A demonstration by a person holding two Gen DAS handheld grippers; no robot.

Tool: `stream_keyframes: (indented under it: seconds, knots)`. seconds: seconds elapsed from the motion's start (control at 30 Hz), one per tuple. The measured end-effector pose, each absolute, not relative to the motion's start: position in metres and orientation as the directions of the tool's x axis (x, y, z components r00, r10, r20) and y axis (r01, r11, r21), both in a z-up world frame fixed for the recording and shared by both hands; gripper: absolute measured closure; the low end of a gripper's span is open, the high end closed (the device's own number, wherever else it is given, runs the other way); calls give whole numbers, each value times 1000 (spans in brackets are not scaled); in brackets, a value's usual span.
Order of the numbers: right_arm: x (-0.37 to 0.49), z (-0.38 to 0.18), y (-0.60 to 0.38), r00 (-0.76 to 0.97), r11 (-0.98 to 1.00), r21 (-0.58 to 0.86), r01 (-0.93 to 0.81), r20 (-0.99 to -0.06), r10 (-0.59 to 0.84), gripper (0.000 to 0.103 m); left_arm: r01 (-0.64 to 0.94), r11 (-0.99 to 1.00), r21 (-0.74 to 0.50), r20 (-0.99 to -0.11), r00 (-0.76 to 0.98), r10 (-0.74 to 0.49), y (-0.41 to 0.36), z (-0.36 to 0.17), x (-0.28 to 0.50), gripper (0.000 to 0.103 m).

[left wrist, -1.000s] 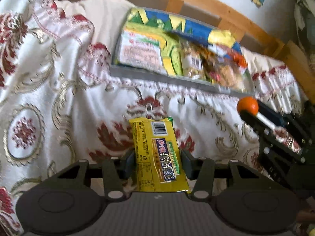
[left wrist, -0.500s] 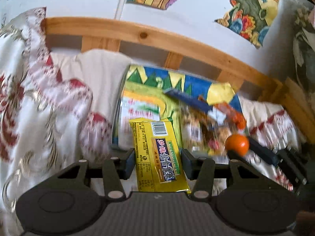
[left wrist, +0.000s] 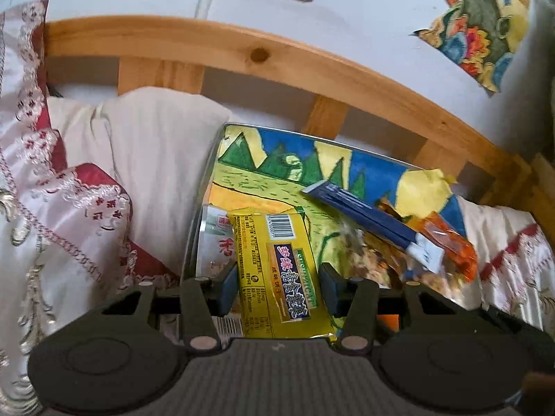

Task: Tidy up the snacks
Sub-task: 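Carry yellow bar over tray with left tool while right tool carries orange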

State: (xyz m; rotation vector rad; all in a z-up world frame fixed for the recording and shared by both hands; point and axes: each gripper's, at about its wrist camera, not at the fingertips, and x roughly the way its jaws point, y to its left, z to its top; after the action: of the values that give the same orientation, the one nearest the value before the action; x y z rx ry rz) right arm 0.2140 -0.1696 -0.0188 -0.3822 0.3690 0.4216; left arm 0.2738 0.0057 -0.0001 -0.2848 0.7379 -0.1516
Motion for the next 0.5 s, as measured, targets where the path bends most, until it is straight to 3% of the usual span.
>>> stream_keyframes:
  seconds: [0.5]
  knots:
    - [227, -47, -164, 815, 845, -246, -475, -485, 317, 73, 9, 968, -249, -684, 706, -183, -11, -27, 297, 49]
